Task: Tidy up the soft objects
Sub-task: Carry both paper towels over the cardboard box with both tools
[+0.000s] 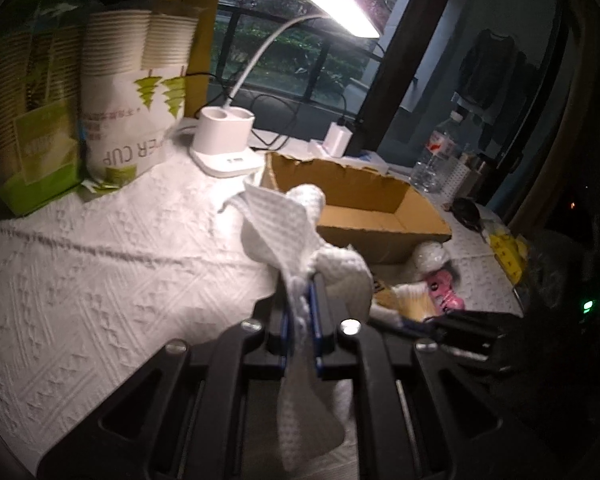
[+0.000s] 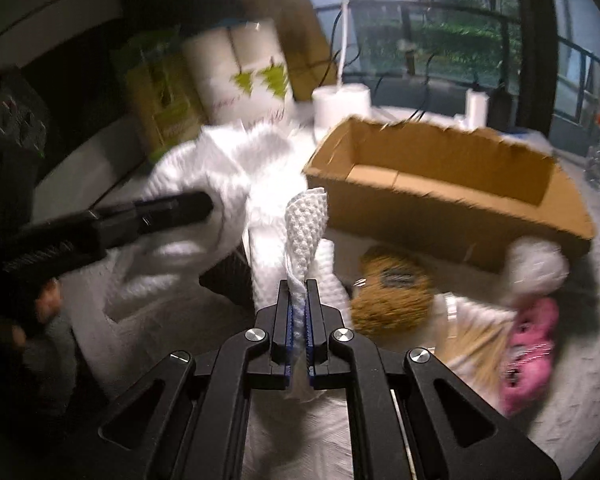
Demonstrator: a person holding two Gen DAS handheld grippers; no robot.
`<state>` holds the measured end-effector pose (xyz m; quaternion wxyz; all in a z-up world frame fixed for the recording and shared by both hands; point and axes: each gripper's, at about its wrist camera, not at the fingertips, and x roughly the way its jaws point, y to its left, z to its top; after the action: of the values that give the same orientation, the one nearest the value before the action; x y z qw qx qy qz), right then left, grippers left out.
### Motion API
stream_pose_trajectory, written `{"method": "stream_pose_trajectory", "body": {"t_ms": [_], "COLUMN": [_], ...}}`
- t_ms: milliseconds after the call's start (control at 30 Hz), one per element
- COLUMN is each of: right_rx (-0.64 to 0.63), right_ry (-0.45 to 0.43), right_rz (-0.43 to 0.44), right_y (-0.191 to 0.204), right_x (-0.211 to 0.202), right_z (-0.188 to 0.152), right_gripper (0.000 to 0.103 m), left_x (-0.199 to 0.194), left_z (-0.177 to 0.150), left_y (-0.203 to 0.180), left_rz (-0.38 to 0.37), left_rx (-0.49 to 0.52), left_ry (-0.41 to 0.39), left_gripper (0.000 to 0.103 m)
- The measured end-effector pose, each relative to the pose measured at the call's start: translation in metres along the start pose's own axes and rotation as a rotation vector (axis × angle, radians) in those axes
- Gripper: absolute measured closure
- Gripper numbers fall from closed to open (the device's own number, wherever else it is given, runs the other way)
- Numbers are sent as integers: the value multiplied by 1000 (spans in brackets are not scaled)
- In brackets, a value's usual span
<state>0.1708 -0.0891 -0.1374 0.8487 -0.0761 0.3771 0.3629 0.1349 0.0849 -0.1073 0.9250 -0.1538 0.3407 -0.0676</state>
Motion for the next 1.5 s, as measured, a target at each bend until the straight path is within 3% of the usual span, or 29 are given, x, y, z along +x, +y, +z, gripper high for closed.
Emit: {"method": "stream_pose_trajectory", "body": {"t_ms": [367,800,1133,1500], "right_rx": [22,40,79,113], "right_ry": [72,-106,-219,-277], "right_rz": [-52,-86,-164,-243], "right_y": [-2,-14,-60,-121], "right_x": [29,-37,-91,-102], "right_z": [-7,11,26,47], "right_gripper": [98,97,97,97], "left_x": [-29,-25,-3,33], "left_z": [3,31,48,74], "left_y": [23,-8,-41,-61], "left_rz": [64,50,22,26], "left_rx": [11,51,100,153], "left_ry": [-52,-107,-111,-118], "left_gripper": [94,94,94,94]}}
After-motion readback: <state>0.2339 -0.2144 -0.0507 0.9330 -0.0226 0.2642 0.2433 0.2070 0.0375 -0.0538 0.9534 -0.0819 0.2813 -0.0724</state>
